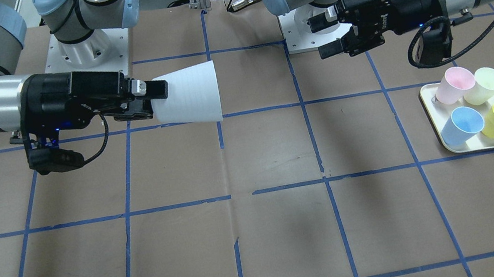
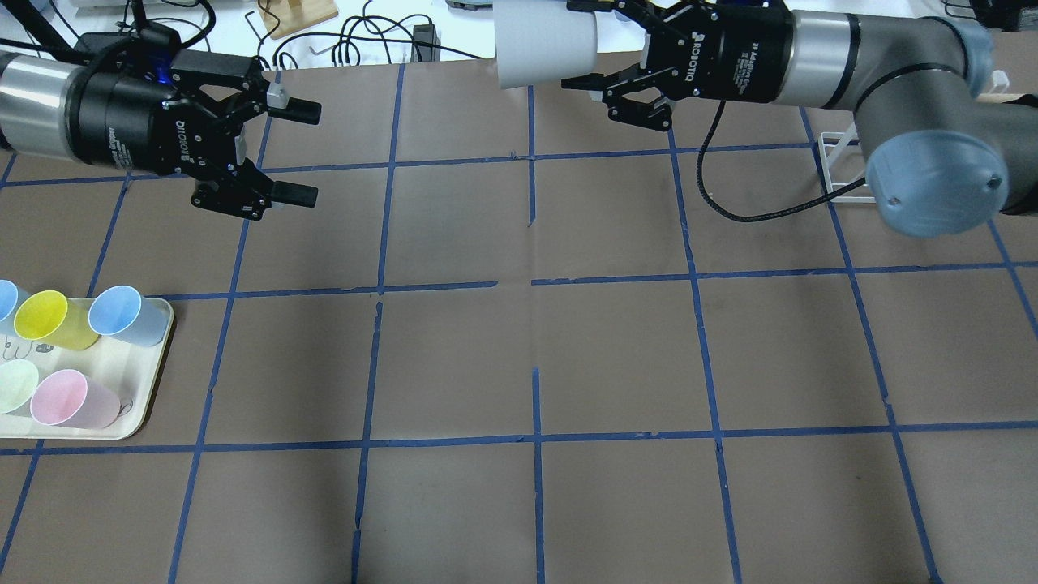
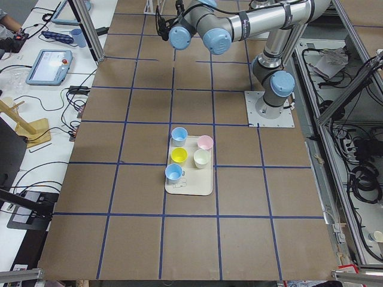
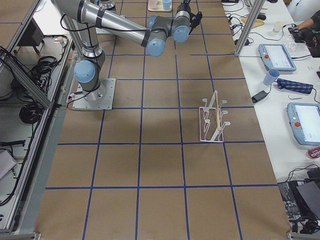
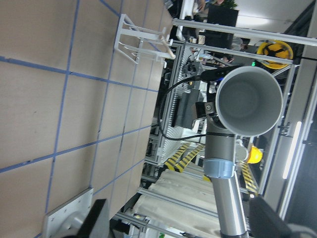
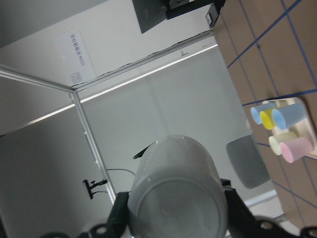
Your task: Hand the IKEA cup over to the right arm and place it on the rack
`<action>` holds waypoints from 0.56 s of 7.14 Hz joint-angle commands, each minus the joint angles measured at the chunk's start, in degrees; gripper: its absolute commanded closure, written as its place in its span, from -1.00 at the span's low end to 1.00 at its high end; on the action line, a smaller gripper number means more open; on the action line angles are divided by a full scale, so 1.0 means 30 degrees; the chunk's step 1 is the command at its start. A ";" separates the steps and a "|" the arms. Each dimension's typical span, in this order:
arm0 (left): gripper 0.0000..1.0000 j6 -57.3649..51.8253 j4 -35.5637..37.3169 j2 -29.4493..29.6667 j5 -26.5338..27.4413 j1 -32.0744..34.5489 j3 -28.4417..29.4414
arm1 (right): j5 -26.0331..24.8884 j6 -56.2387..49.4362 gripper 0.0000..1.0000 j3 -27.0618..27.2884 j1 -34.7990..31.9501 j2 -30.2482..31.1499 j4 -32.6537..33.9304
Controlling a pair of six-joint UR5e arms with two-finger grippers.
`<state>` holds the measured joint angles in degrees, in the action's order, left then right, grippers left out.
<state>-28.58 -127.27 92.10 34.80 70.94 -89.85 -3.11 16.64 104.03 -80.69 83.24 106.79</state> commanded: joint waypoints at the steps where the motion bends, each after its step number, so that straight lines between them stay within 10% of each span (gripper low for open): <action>1: -1.00 0.8200 0.6618 -0.0142 0.3649 0.2795 0.0622 | -0.6285 0.1454 0.18 -0.0572 0.0355 0.0607 0.0996; 4: -1.00 1.3618 1.2379 -0.0318 1.1224 0.6868 0.0390 | -1.5129 0.1310 0.16 -0.0661 0.0355 0.2391 0.0499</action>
<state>6.58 -96.69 91.31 59.12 86.57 -88.20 -36.85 20.77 102.22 -79.65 87.97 108.73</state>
